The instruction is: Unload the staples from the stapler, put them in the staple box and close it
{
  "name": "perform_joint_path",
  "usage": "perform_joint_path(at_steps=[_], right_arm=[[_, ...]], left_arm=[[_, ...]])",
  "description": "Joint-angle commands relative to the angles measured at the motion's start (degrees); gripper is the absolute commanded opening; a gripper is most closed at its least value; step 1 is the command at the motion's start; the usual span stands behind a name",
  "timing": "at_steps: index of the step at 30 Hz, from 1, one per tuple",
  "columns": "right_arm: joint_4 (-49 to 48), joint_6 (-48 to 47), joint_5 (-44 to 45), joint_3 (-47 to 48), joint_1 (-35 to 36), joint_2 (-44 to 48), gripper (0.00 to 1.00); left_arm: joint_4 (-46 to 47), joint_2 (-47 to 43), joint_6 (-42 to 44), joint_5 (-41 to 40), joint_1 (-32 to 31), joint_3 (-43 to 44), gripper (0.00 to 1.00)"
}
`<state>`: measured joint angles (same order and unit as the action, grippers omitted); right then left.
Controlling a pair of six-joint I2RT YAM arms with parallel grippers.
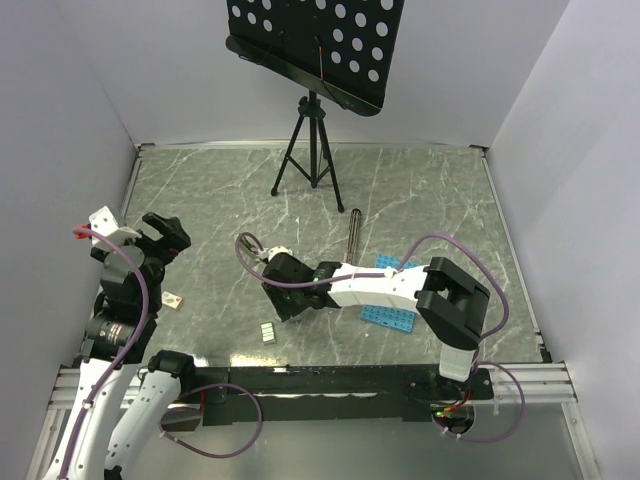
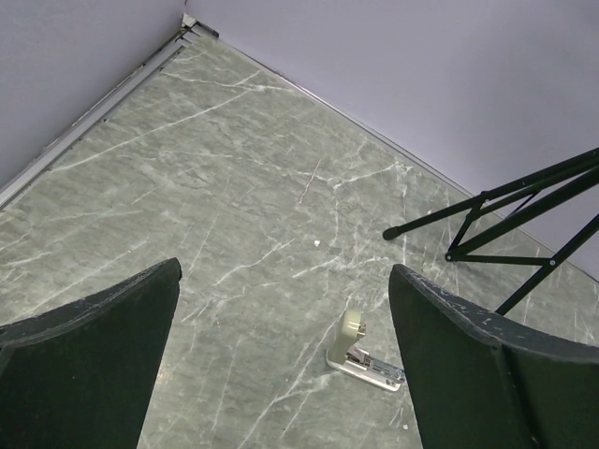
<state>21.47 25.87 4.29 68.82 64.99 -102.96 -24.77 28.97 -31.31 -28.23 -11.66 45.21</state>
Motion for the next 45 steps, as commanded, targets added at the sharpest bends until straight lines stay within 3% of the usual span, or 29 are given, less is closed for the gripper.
perform_joint_path(at_steps=[1,8,13,21,31,45], right_arm=[[0.67,1.11,-0.07,2.38,-0.04,-0.49,0.49],[-0.38,10.86,-5.87,1.76,0.57,0.39,0.42],[-2.49,16.92,-5.35,-0.78,0.58,0.22,0.38],[-4.86,19.48,-5.79,-2.81,0.57,-1.11,0.34],[-6.09,20.54,-5.09,-4.22,0.57,-2.51,0.21],[-5.04,21.06,-2.63,-3.78,0.66,-4.18,0.19]], left_arm=[[0.87,0.29,-1.03,-0.25,0.24,0.14,0.97],[0.96,0.56,-1.03,0.63,0.23,0.14,0.97],[1.22,0.21,-1.03,0.89,0.32,-0.04,0.96],[1.22,0.12,-1.12,0.98,0.23,-0.12,0.97],[1.4,-0.06,-1.12,0.89,0.23,-0.3,0.97],[1.31,0.12,-1.12,0.54,0.23,-0.3,0.97]])
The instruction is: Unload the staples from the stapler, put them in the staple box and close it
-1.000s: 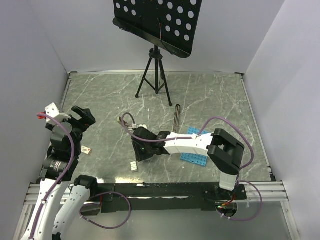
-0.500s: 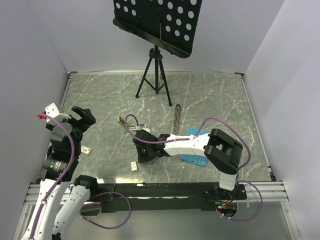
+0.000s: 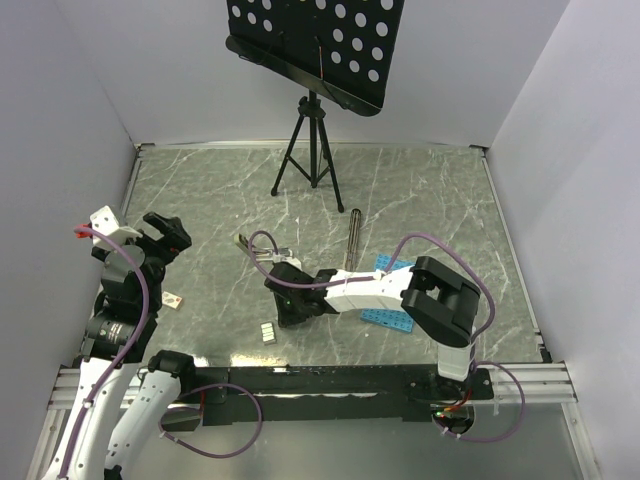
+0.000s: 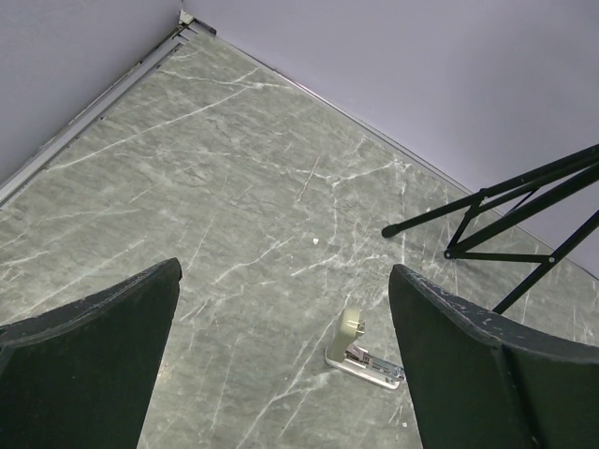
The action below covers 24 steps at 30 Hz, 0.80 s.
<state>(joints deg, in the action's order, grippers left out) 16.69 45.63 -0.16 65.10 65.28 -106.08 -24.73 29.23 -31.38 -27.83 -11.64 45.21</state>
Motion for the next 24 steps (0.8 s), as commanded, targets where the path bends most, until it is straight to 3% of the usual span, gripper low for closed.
perform_joint_path(at_steps=[1,13,24], right_arm=[[-0.43,1.48,2.01,-0.24,0.38,-1.06,0.19],[-2.0,-2.29,6.93,0.64,0.29,-1.23,0.19],[-4.3,-9.76,4.55,1.87,0.47,-1.84,0.36]], left_arm=[[1.26,-0.23,-1.06,0.15,0.21,-0.3,0.97],[1.35,-0.41,-1.14,0.15,0.3,-0.3,0.97],[1.35,-0.41,-1.14,0.06,0.3,-0.39,0.97]])
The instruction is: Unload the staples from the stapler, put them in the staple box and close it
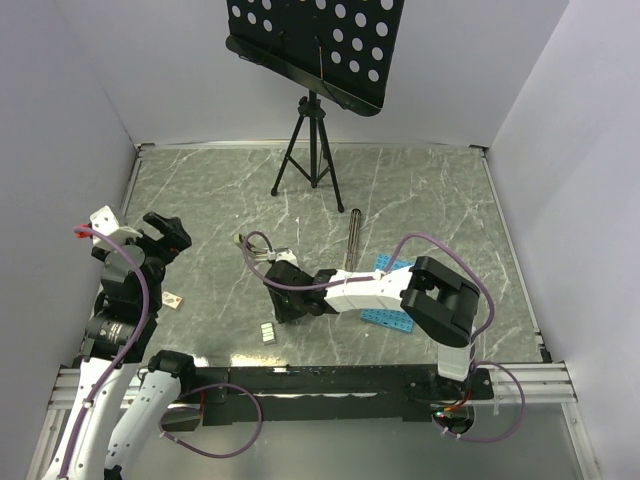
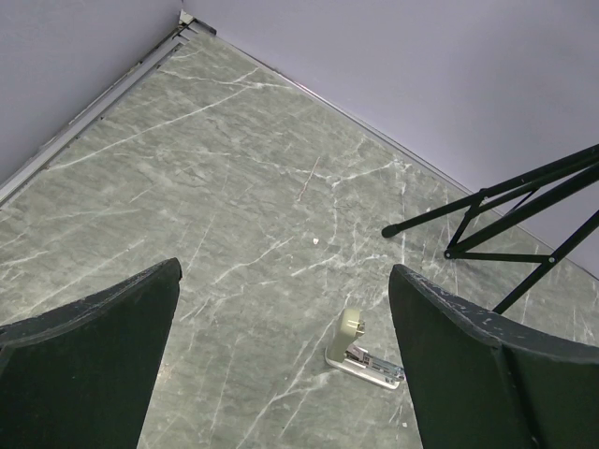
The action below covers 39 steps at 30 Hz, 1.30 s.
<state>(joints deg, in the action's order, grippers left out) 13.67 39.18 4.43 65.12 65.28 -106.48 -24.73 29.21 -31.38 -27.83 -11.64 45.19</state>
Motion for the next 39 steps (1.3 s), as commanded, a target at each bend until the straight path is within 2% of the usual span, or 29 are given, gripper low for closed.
perform_joint_path(at_steps=[1,9,16,20,27,34,39], right_arm=[[-0.93,-3.58,0.14,2.28,0.38,-1.8,0.36],[0.65,-5.78,1.64,5.27,0.47,-4.96,0.37],[2.85,-7.27,5.5,6.24,1.52,-5.67,0.31],[6.62,-7.98,11.03,7.65,3.1,-6.72,0.3],[7.6,-8.5,12.8,8.18,4.42,-7.17,0.27],[6.2,-9.47,13.5,5.63,4.42,-4.01,0.22],[-0.04,-17.79,11.58,0.81,4.16,1.7,0.2]], left_arm=[[1.44,-0.3,-1.14,0.15,0.3,-0.36,0.97],[1.35,-0.21,-1.14,0.24,0.3,-0.36,0.97],[1.35,-0.21,-1.23,0.15,0.3,-0.36,0.97],[1.26,-0.38,-1.23,-0.29,0.21,-0.28,0.97],[1.0,-0.82,-1.41,-0.64,0.21,-0.28,0.97],[1.0,-1.44,-1.5,-1.17,0.21,-0.36,0.97],[0.91,-2.23,-1.67,-2.05,0.21,-0.45,0.97]])
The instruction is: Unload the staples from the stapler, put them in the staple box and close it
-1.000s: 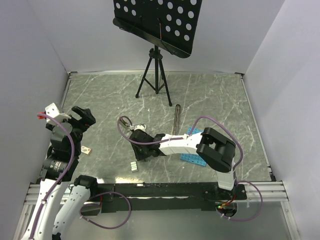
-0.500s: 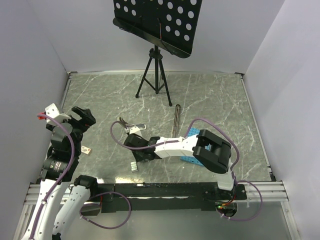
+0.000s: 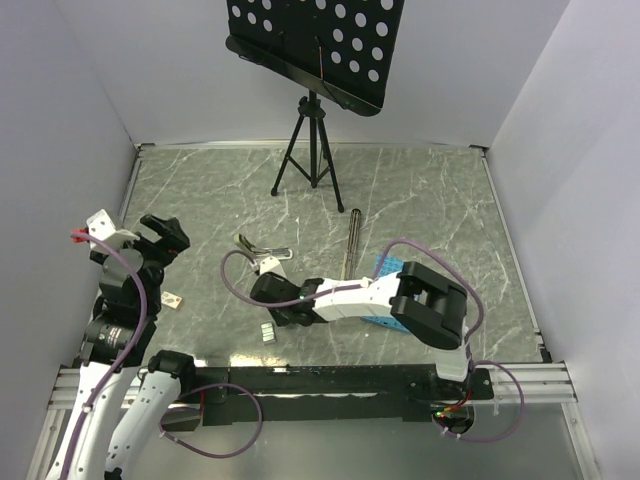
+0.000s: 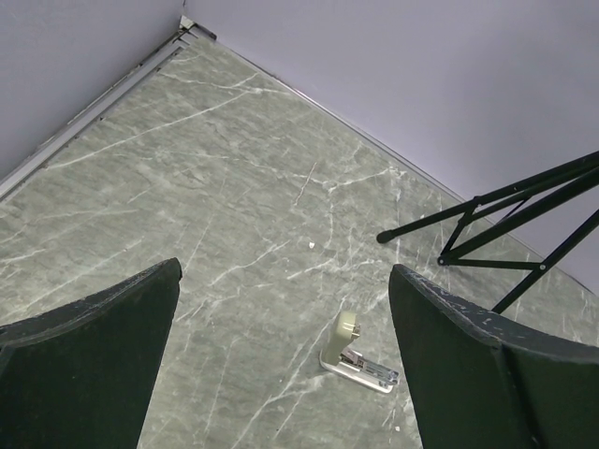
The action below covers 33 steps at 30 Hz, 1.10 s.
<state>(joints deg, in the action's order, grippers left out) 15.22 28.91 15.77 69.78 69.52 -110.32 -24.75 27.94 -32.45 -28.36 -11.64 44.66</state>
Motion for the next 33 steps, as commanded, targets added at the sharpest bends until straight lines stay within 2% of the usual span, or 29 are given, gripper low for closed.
perform_joint_path(at_steps=[1,10,15,19,25,33], right_arm=[[-2.99,-8.94,-0.73,-4.12,-0.26,6.86,0.19],[-6.25,-20.54,-6.44,-4.47,-1.14,10.21,0.16],[-13.8,-28.45,-19.33,-7.29,-1.14,11.97,0.17],[-13.82,-34.78,-24.29,-6.24,-1.05,10.75,0.16],[-13.12,-40.94,-25.87,-4.92,-0.87,10.13,0.16],[-9.16,-47.18,-27.9,-2.1,0.0,7.23,0.17]], left_arm=[[1.11,-1.14,-0.51,-1.7,0.21,-0.1,0.97],[1.02,-3.15,-0.43,-3.19,0.21,-0.37,0.97],[1.72,-5.44,-0.51,-4.51,0.3,-0.89,0.97],[2.51,-8.77,-0.42,-5.48,0.21,-1.77,0.97],[4.01,-11.59,-0.07,-5.57,0.21,-2.74,0.97],[3.31,-10.37,-0.43,-5.92,0.3,-2.21,0.97]])
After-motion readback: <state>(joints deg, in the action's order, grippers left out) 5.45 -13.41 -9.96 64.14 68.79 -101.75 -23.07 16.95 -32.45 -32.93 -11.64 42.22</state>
